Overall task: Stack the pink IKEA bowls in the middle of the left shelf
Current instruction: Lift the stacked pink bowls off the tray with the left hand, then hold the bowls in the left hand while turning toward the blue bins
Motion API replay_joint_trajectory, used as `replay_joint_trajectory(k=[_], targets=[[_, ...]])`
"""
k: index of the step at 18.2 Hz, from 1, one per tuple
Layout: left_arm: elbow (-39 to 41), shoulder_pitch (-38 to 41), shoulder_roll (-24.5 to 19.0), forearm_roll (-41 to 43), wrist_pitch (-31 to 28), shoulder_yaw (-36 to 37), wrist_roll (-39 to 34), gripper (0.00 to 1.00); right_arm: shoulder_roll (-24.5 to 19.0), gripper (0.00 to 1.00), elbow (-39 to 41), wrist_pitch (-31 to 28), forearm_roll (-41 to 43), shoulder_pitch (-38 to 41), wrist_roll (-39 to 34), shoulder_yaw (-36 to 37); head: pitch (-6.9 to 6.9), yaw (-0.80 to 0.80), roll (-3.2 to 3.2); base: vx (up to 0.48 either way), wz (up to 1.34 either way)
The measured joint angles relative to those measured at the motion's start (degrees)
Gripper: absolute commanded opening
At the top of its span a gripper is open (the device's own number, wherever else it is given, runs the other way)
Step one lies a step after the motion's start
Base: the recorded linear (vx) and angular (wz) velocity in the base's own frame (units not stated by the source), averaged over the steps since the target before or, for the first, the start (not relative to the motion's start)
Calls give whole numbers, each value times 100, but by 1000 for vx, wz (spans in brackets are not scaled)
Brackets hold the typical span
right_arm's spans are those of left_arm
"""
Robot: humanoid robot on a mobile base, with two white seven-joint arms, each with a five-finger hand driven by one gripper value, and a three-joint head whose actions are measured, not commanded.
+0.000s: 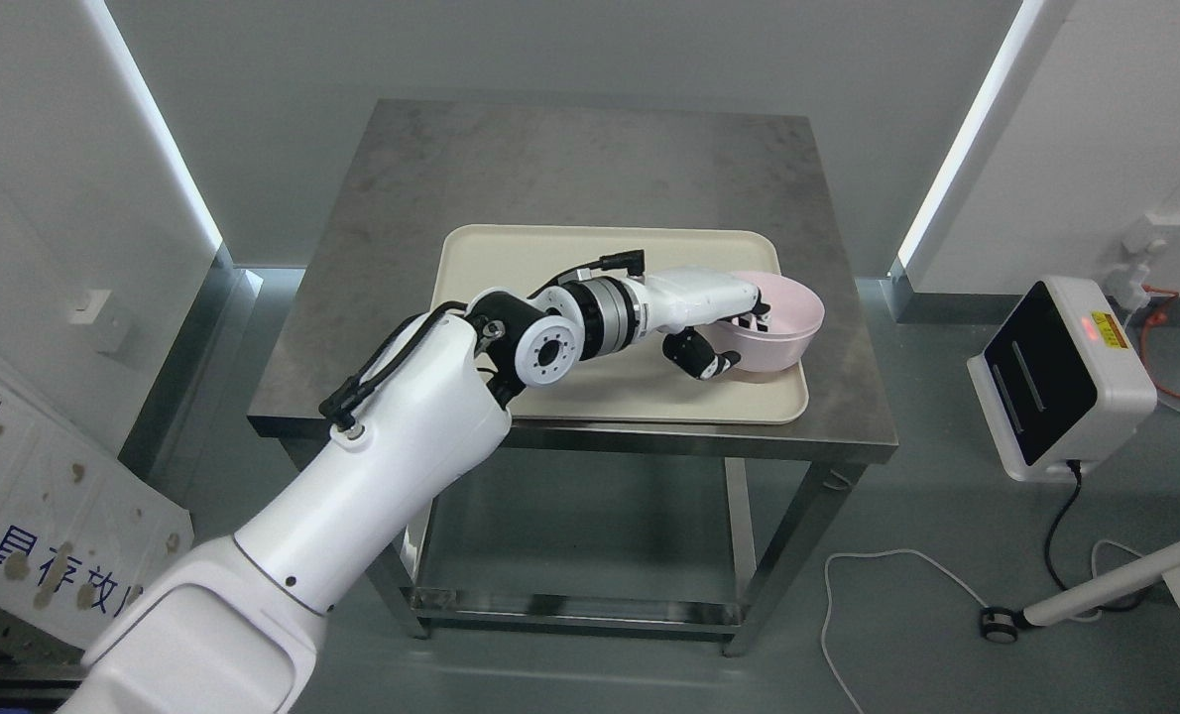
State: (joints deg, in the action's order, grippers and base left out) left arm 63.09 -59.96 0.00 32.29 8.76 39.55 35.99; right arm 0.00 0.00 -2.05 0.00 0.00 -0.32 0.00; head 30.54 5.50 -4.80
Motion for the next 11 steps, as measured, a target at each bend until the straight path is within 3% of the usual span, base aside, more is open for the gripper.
replay_joint_trajectory(k=[6,11], targets=[[781,644,0,-187,1381,-1450,828,5,0,100,0,0,0,-1,0,0,0,0,0,-11,6],[1394,1222,1,-619,2742,-2448,1007,5,0,100,0,0,0,0,0,0,0,0,0,-81,34]])
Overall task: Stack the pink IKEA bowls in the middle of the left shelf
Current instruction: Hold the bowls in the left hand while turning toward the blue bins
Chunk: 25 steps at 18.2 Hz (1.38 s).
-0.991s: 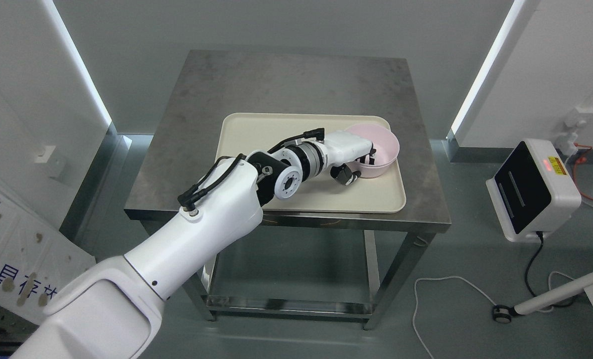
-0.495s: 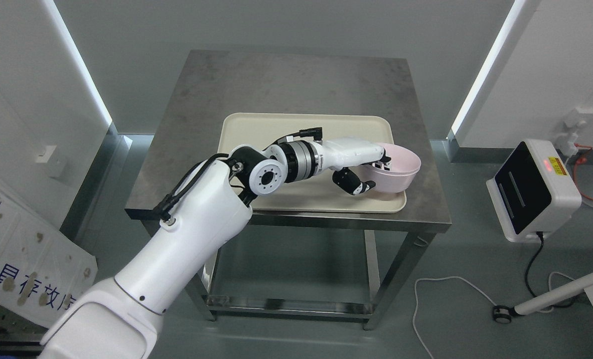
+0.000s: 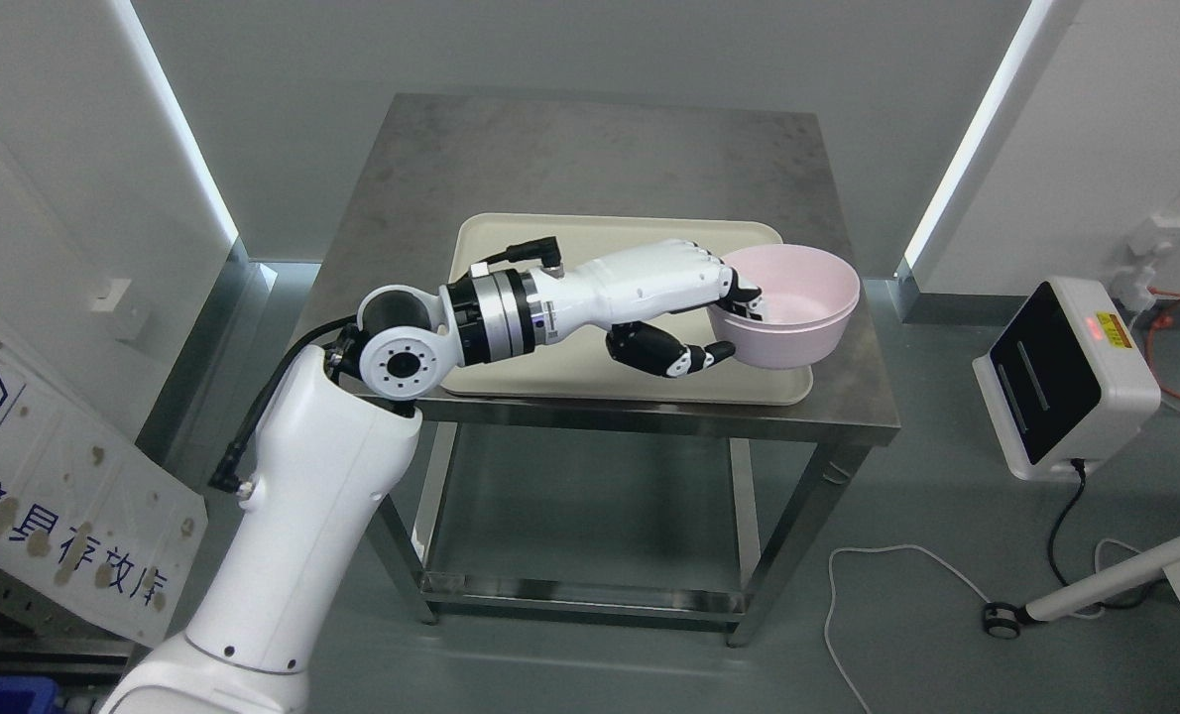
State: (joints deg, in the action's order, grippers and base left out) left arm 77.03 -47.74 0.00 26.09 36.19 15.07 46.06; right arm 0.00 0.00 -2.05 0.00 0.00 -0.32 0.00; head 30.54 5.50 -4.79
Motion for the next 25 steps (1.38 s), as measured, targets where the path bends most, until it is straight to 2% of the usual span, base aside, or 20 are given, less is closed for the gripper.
replay_joint_trajectory(k=[3,7,13,25], targets=[[280,350,-1,-172,537,-383,15,6,0,100,2,-9,0,-5,7,0,0,0,0,-167,316],[563,649,0,-329,728,-836,32,6,0,100,0,-24,0,0,17,0,0,0,0,-213,517],[861,834,-1,-436,773,-1233,33,6,0,100,0,-4,0,-2,20,0,0,0,0,-245,326],[1256,879,0,-486,575,-1305,-60,7,0,100,0,-1,0,2,-2,0,0,0,0,-351,-378]])
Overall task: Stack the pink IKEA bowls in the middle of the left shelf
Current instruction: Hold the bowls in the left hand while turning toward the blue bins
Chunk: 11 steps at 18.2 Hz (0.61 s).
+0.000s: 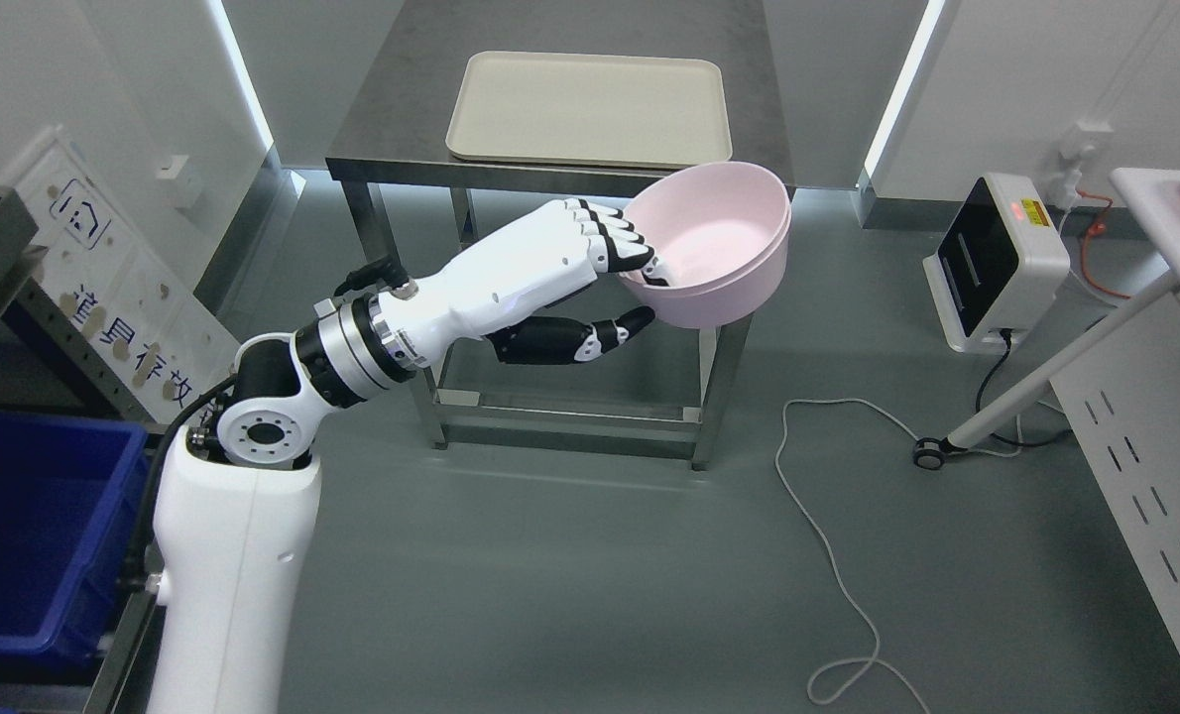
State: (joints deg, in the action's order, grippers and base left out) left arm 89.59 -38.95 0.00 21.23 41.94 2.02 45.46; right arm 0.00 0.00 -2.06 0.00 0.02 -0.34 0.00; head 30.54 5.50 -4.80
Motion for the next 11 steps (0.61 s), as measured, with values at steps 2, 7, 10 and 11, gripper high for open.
replay_joint_trajectory(k=[2,7,10,11], targets=[[35,-18,0,-2,-48,-39,-1,7,0,100,0,0,0,0,-1,0,0,0,0,-372,207],[89,-43,0,-4,-81,-103,-3,7,0,100,0,0,0,1,-1,0,0,0,0,-363,390],[112,-62,0,-4,-86,-131,-2,7,0,100,0,0,0,-1,-1,0,0,0,0,-300,904],[117,-77,0,-4,-88,-138,-3,7,0,100,0,0,0,0,-1,0,0,0,0,-266,1212]])
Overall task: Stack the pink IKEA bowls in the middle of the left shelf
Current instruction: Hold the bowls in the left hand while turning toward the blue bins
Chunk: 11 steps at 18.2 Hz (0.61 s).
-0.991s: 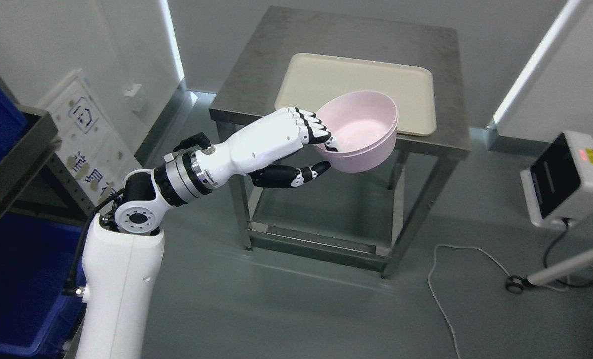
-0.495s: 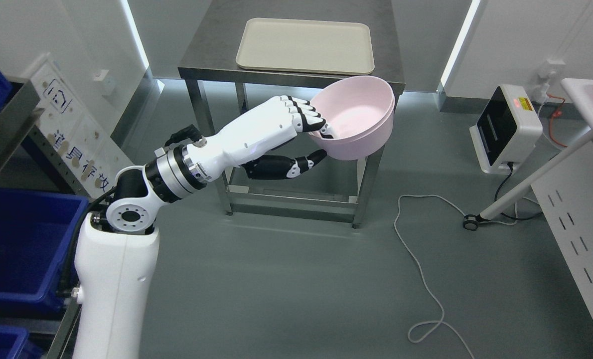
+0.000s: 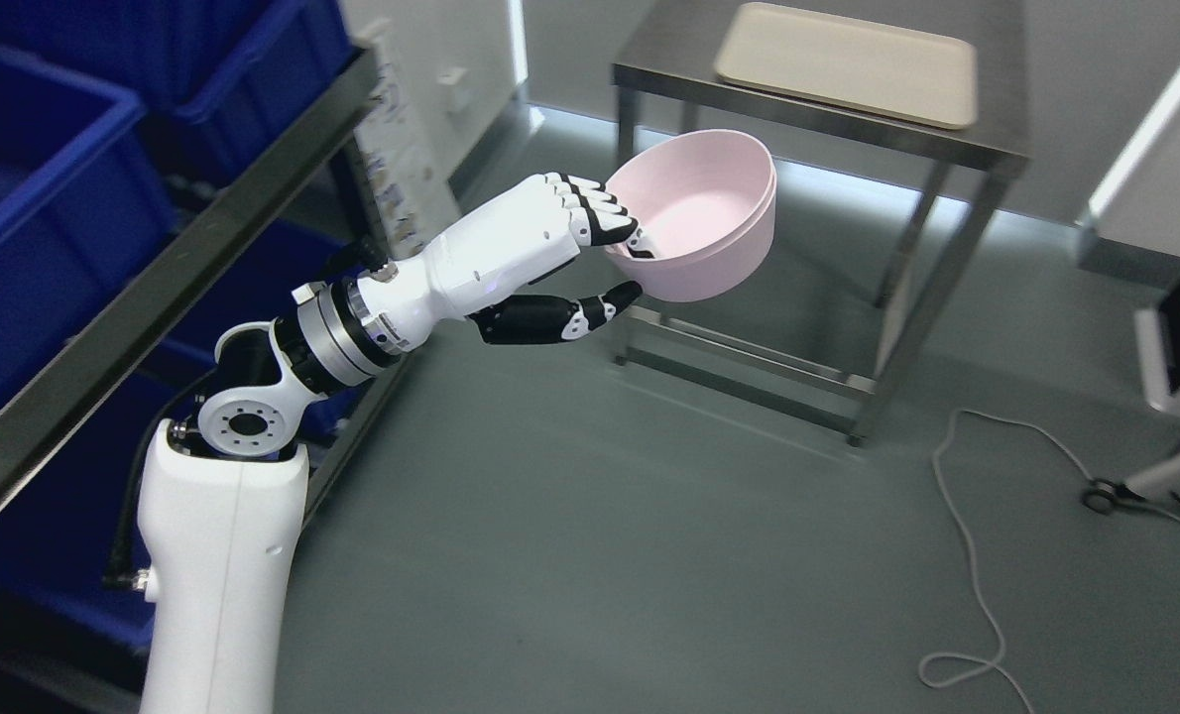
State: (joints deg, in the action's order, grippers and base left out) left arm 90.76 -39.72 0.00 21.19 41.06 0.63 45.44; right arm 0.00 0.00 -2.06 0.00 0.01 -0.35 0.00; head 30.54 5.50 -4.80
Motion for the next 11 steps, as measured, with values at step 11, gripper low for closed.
replay_joint_trajectory(k=[11], targets=[[39,-176,0,-1,-158,-44,-23,7,0,100,0,1,0,-2,0,0,-2,0,0,-122,1383]])
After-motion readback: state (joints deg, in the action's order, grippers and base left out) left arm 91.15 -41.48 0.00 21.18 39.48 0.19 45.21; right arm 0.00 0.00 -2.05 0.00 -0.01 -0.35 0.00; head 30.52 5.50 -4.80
